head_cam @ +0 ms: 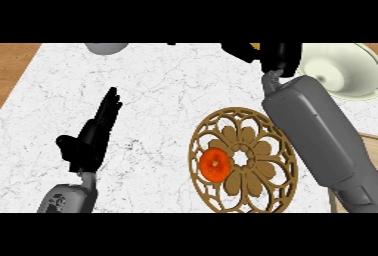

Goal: Pick the lemon from the placemat and place it in the bowl

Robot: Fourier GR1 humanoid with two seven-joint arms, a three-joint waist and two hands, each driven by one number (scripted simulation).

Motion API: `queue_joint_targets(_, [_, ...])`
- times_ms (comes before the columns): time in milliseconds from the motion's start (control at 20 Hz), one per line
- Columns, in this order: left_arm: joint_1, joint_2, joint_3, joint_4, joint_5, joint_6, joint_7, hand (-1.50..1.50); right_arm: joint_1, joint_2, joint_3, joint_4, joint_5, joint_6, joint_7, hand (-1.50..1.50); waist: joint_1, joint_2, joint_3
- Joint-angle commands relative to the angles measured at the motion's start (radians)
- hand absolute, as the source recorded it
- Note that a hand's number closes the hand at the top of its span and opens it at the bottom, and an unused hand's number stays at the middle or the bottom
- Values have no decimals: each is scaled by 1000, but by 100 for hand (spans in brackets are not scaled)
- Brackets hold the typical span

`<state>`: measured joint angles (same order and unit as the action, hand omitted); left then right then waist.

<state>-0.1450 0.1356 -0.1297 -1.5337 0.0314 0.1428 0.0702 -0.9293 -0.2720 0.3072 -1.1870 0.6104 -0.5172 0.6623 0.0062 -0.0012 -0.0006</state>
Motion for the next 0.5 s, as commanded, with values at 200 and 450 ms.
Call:
queue_joint_targets(200, [-38,-23,13,34,-6,-7,2,0,-173,-38,-131,170,71,57,26,150,6,5,0])
queue_joint_targets(450, [36,7,0,-76,-1,-36,48,0,-290,-85,-191,284,94,125,74,150,18,3,0])
